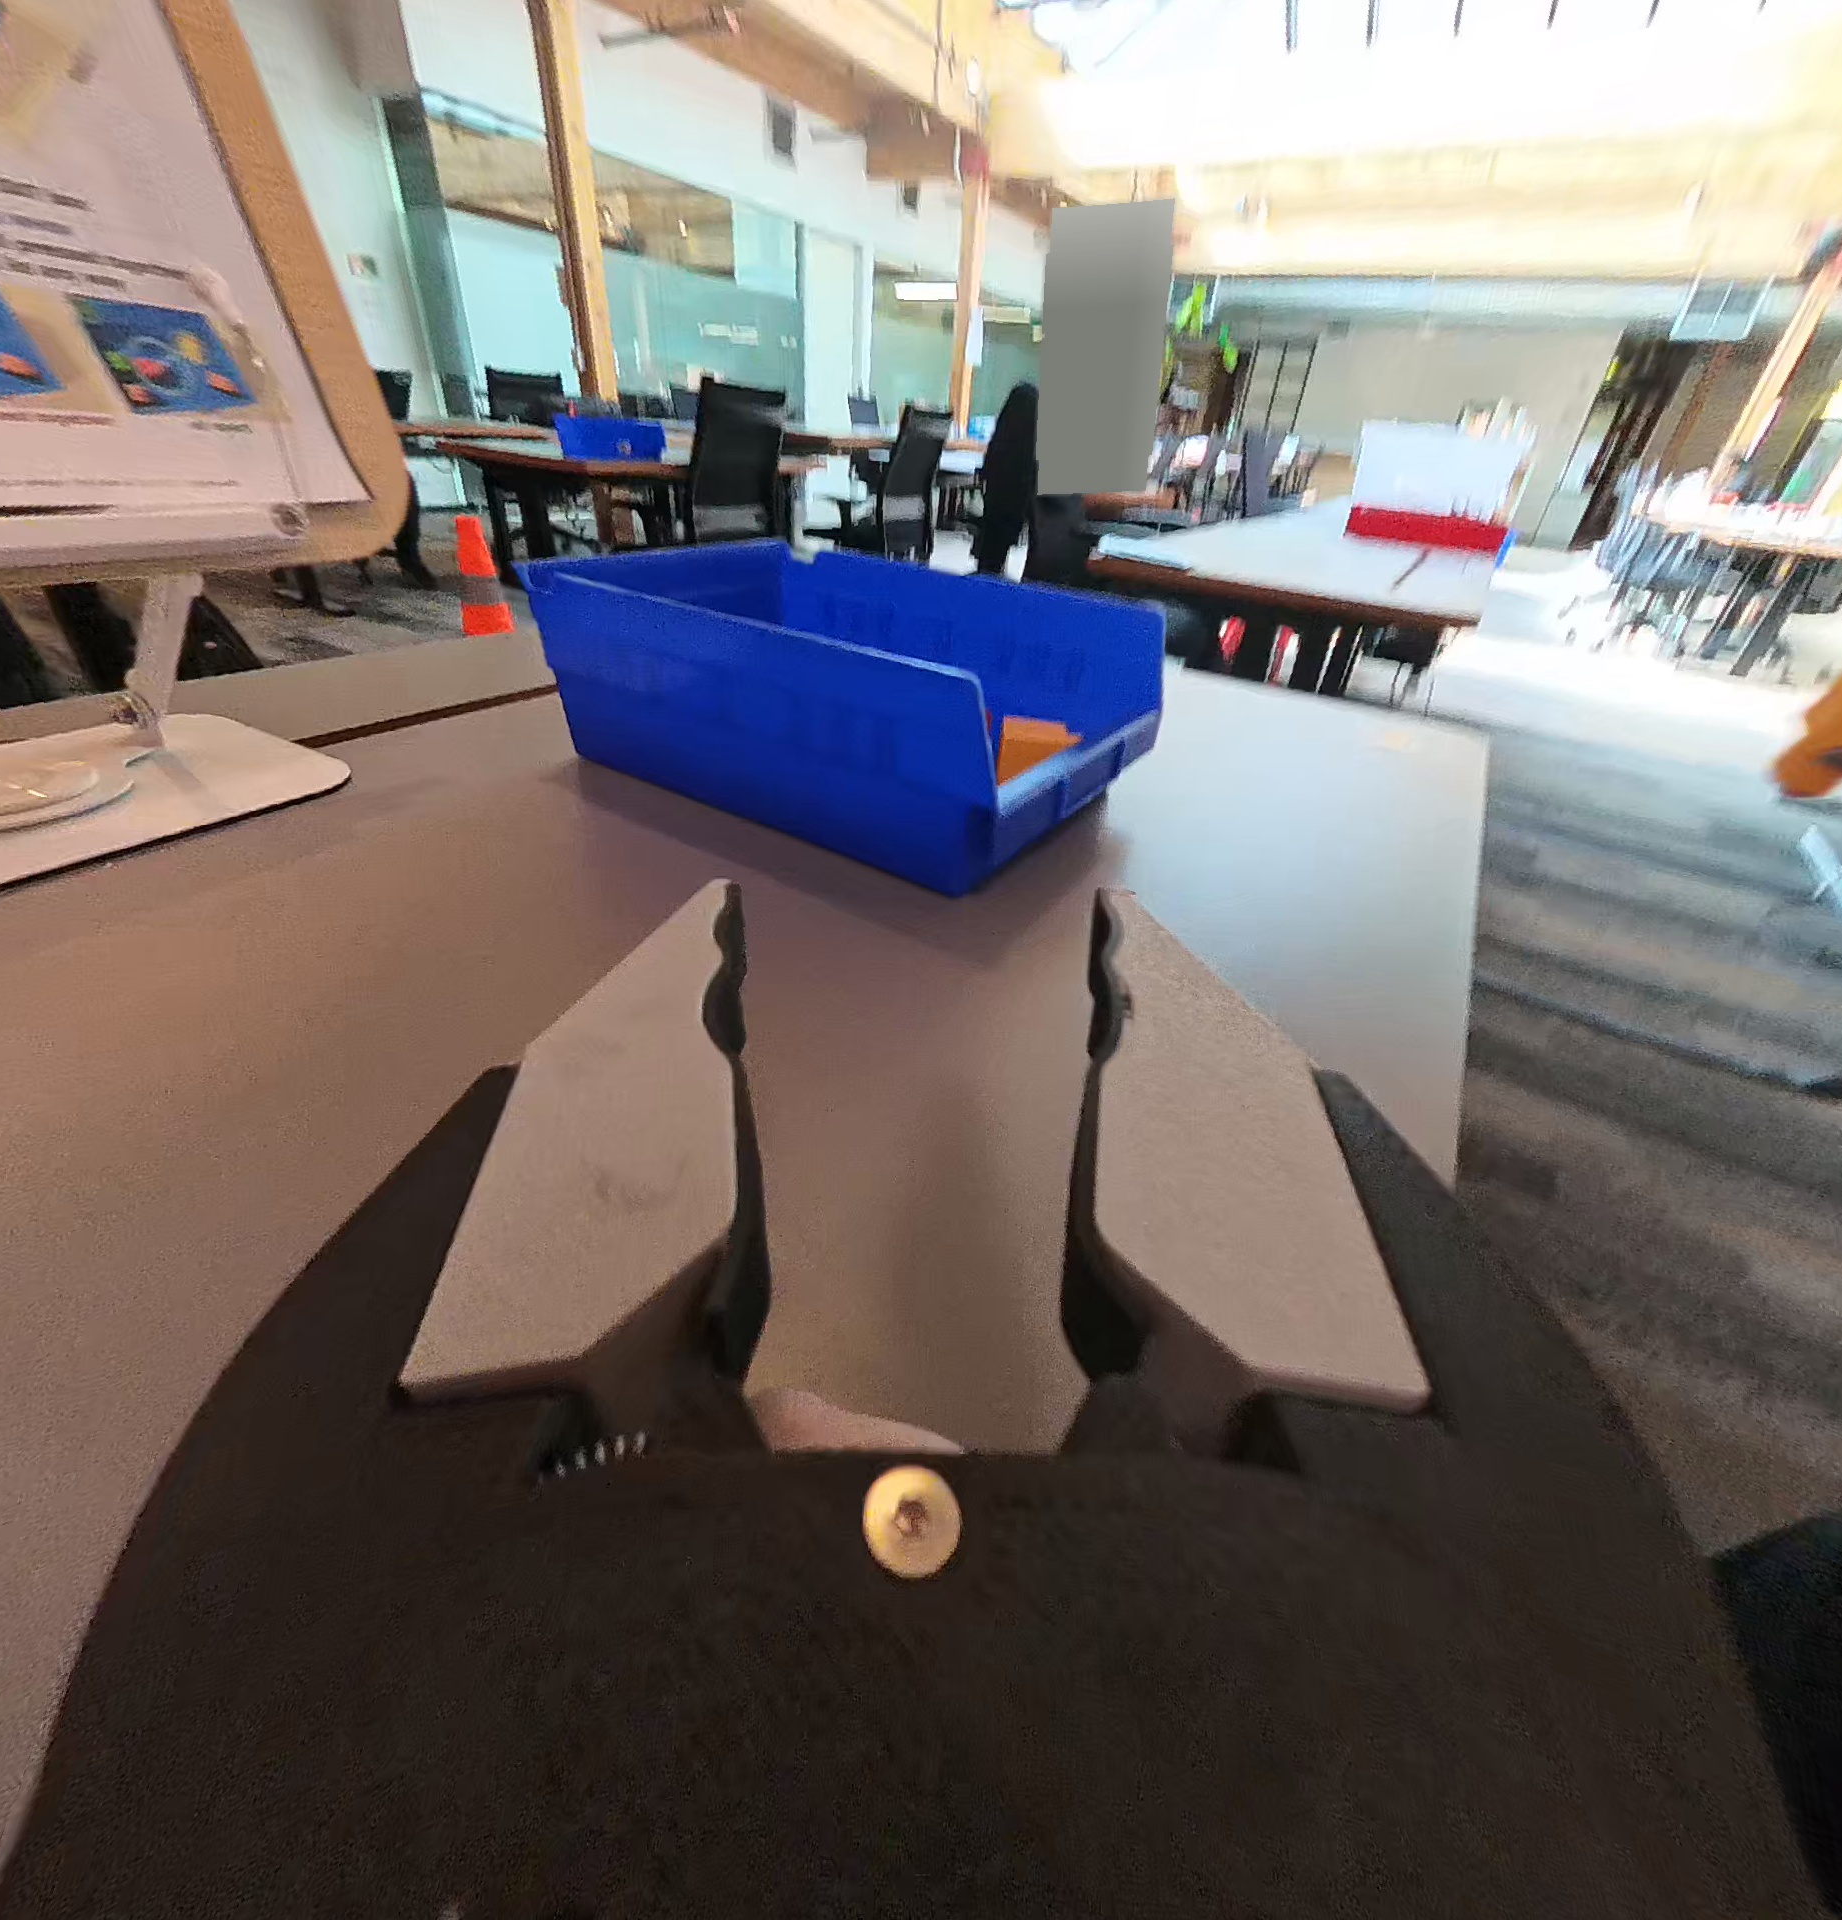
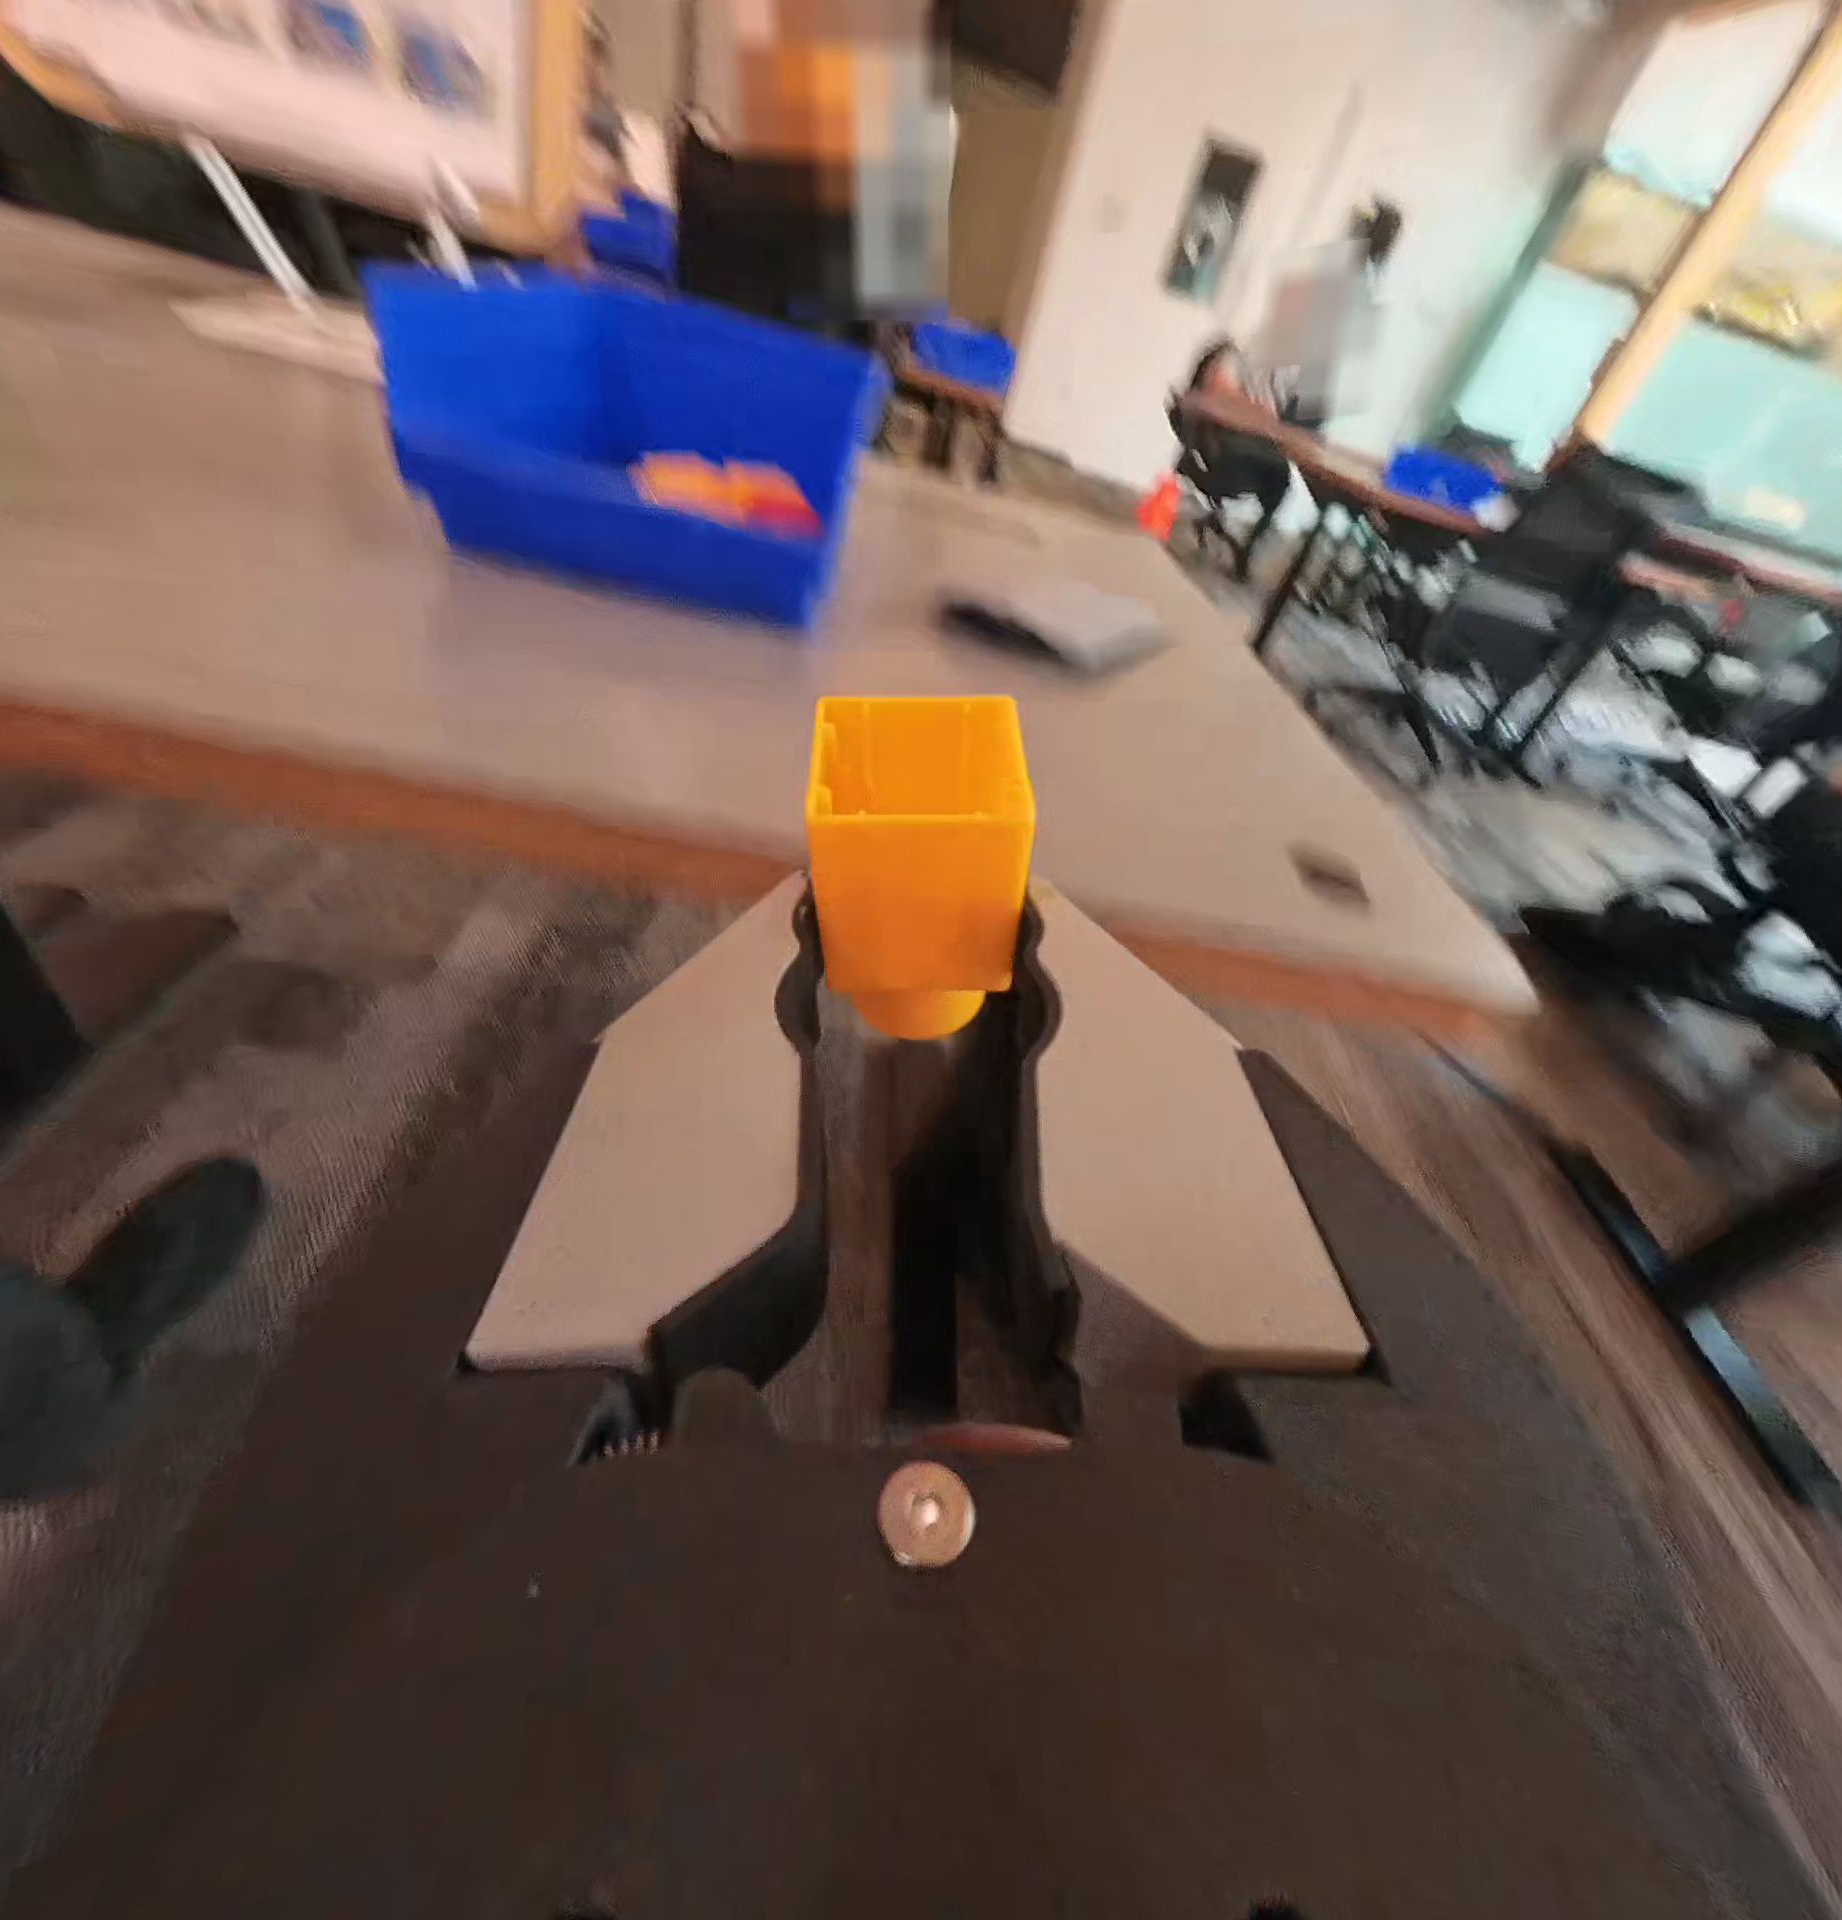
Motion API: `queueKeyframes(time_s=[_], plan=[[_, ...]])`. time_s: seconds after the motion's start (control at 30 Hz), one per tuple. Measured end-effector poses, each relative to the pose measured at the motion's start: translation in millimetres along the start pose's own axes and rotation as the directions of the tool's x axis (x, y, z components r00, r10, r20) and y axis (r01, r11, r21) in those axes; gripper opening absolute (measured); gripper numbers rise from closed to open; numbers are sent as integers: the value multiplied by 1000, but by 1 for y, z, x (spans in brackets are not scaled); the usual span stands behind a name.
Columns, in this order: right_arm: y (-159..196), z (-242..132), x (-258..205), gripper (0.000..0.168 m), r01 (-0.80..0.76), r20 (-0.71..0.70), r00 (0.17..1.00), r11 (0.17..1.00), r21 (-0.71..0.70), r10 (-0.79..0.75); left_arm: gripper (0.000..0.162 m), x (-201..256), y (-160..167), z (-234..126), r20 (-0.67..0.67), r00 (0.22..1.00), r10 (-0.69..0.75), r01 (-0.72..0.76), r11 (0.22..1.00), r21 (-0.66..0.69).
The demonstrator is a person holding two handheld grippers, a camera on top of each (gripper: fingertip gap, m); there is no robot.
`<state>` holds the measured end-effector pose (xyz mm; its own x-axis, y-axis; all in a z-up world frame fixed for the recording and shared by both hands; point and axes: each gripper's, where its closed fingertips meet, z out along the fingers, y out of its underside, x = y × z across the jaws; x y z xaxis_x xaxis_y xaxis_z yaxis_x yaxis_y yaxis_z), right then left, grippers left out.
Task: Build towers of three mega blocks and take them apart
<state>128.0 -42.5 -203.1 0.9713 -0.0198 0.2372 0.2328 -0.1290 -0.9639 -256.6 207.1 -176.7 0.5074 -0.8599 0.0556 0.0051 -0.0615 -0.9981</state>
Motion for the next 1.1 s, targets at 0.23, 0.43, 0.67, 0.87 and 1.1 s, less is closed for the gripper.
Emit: queueKeyframes(time_s=[0.23, 0.43, 0.67, 0.87, 1.1], plan=[[-129, 245, -103, 34, 18, 150, 989, 999, -45, -11, 67, 0, -2, 6, 44, 999, -16, 15, 1000, 19], [-91, 375, -117, 41, 76, 184, 983, 938, -339, -13, 60, 10, -4, 5, 59, 994, 90, -92, 995, 36], [-106, 379, -108, 48, 124, 55, 991, 988, -89, -119, 60, 2, -4, 6, 95, 994, 53, -56, 998, 32], [-152, 323, -112, 30, 138, -74, 990, 960, 243, -124, 59, 2, -6, 4, 101, 993, 65, -70, 996, 47], [-145, 313, -151, 41, 171, -37, 985, 960, 223, -167, 61, -2, -11, -5, 131, 990, 59, -71, 994, 86]])
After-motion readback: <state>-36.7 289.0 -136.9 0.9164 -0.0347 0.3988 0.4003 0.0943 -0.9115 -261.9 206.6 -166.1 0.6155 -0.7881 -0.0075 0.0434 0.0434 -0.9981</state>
